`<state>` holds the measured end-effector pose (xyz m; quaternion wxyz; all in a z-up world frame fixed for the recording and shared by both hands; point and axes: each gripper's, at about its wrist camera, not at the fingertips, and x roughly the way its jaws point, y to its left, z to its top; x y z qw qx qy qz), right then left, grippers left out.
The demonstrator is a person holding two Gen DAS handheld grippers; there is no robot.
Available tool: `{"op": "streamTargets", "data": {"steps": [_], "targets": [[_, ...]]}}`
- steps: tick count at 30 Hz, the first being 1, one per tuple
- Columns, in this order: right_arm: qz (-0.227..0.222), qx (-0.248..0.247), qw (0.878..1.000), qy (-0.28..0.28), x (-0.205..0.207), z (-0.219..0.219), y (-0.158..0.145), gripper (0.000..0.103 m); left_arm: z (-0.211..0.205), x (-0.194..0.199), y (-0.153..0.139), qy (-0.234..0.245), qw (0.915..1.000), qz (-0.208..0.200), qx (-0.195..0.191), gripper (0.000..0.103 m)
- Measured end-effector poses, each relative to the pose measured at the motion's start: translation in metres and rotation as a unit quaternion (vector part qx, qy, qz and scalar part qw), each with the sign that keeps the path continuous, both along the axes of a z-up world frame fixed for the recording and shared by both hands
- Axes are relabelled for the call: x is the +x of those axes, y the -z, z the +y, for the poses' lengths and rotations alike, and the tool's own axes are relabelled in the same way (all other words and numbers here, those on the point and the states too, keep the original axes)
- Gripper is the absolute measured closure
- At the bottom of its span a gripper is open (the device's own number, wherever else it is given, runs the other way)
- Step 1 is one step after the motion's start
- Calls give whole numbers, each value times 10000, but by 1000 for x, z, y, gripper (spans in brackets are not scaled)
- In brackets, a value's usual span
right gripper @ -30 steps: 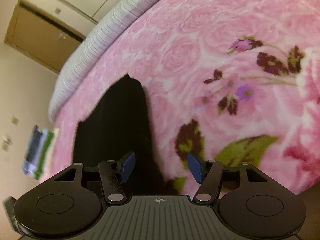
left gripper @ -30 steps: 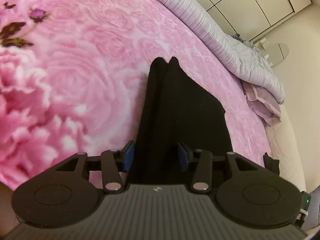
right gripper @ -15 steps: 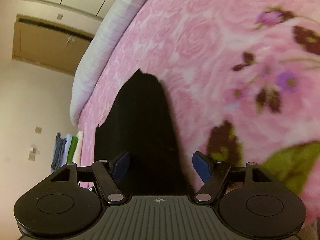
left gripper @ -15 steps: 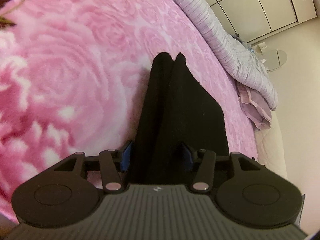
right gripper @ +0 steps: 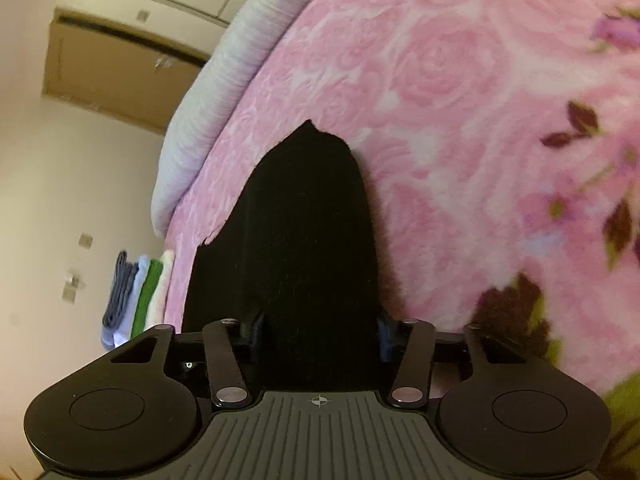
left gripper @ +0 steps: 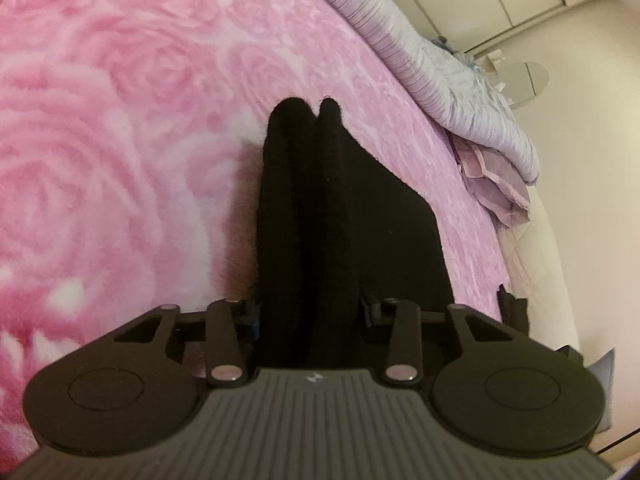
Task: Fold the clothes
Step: 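Lower both tools onto the folded black garment and close them on it, then lift the folded black garment with both tools and carry it to the towel stack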
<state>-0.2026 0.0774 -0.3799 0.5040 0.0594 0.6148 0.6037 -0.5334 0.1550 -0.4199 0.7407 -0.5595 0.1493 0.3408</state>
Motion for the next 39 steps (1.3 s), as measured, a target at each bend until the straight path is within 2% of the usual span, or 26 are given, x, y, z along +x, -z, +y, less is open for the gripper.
{"op": "streamTargets", "data": {"steps": [4,7,11,17,22,25,30,34,39], "targets": [[-155,-454,9988,-50,-4,13,-23,60,5,1,-16,-15,9996,130,-242,75],[-130,-717,9973,-96,-6,24,-50,61,9,-2,-45,-139,9987,116,-466,77],[100,-879,9959,-181,-18,41,-100,61,8,-18,-111,-411,9976,228,-516,77],[273,-673,9956,-588,-50,69,-186,61,1,-51,-217,-902,9948,329,-345,77],[345,-520,9935,-952,-88,94,-236,61,-3,-93,-269,-1325,9906,309,-127,77],[302,-426,9917,-1175,-127,114,-251,61,5,-135,-281,-1479,9886,277,-36,77],[322,-319,9903,-1316,-220,146,-250,61,48,-243,-289,-1449,9888,350,39,77],[469,-316,9921,-1122,-320,177,-244,61,84,-331,-296,-1407,9891,415,108,77],[685,-217,9943,-788,-434,222,-247,61,150,-450,-321,-1006,9927,624,233,77]]}}
